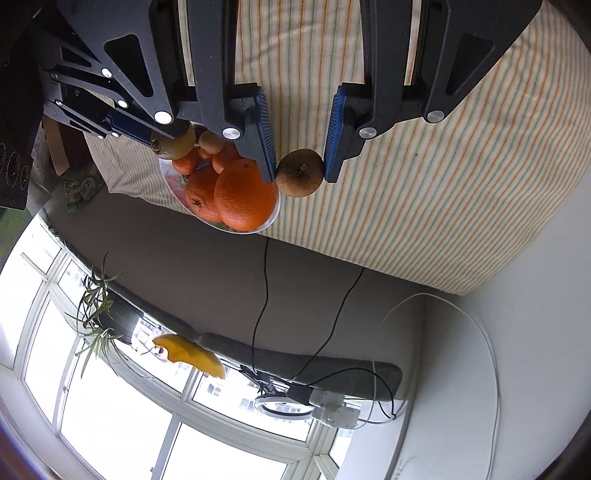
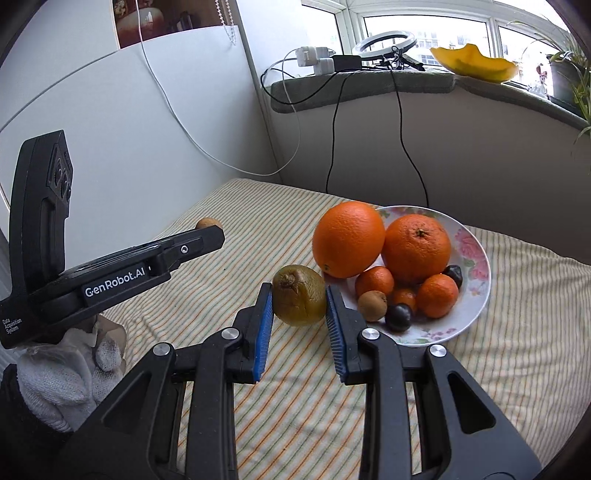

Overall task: Organize fruits
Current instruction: 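Carry the brown kiwi in the left gripper to the plate while the right gripper carries its kiwi there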

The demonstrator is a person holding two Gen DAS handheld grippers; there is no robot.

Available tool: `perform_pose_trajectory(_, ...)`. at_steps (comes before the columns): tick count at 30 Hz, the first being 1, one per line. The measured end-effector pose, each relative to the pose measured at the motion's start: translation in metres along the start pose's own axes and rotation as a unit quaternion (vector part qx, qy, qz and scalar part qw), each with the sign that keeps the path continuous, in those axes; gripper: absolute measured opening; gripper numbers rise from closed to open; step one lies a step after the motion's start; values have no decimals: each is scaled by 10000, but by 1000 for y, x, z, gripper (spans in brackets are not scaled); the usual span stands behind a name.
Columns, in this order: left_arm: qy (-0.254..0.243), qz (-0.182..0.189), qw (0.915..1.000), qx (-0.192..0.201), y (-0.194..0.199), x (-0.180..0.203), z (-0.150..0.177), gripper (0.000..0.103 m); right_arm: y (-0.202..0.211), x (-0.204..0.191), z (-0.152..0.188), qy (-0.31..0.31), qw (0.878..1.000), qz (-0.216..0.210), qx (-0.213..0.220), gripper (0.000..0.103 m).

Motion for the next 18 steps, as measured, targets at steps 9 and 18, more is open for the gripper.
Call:
perform_pose_trajectory(9,-214,350,9990,-197,-24,30,0,25,0,48,-4,-289,9990,353,22,29)
perform_pose_trajectory(18,-472,552,9967,-375,-48,59,-2,25,-14,79,-14,-426,9976,540,9,29)
Point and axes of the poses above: each gripper's, at about its wrist camera, not at the fingertips, and y roughly against the way its jaws point, x to its right, z to its underside, the point moved 1 cm from there along -y, roughly the way its jaws point, and after that the axes turned 10 degrees about z, right-handed, at the moved point
